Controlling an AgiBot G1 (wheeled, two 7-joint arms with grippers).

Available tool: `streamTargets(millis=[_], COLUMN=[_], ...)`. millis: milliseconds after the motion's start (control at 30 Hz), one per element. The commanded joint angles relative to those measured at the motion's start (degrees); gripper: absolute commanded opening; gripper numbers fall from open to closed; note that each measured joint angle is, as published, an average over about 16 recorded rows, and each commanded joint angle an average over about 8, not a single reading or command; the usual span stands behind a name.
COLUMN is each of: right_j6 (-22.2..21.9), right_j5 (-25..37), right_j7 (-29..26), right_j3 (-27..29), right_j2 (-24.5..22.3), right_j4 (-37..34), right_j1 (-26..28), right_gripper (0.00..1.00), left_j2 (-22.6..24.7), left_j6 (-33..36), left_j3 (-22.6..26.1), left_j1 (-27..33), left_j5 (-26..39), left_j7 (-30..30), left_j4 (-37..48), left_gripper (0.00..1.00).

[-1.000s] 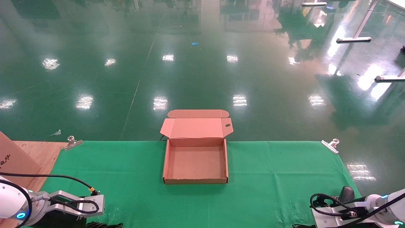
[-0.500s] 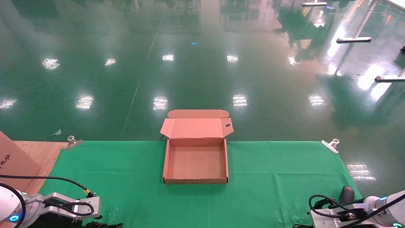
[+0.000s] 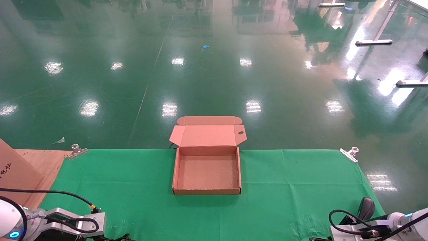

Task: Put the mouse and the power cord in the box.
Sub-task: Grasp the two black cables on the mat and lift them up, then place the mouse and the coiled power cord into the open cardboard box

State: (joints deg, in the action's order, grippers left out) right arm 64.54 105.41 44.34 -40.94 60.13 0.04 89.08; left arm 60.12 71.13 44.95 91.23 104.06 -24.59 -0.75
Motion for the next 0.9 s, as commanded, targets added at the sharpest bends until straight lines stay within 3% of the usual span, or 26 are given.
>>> streamTargets(millis=[33,267,633,900], right_j6=[0.4,6.2,25.6,27.4], right_j5=[0.0,-0.5,-3.9,-6.0], right_j7=[0.1,1.0,2.3,0.8], right_j3=[0.0,0.3,2.4,3.1], right_j2=[0.0,-1.7,-2.8,2.5], right_j4=[0.0,0.4,2.4,1.3], right_j1=[0.0,2.9,16.0,25.4], right_gripper=[0.0,0.0,0.0,0.0], left_j2=[0.1,0.1,2.9,7.3], left_j6=[0.1,3.3,11.8,15.5], left_j3=[0.0,0.2,1.1,0.5], left_j1=[-0.1,3.4,16.0,25.5], left_j5=[0.0,0.3,1.6,0.9], left_j7=[0.1,-0.4,1.3,6.3], left_j4=[0.1,-1.0,-7.9,-16.1], left_gripper=[0.0,0.0,0.0,0.0])
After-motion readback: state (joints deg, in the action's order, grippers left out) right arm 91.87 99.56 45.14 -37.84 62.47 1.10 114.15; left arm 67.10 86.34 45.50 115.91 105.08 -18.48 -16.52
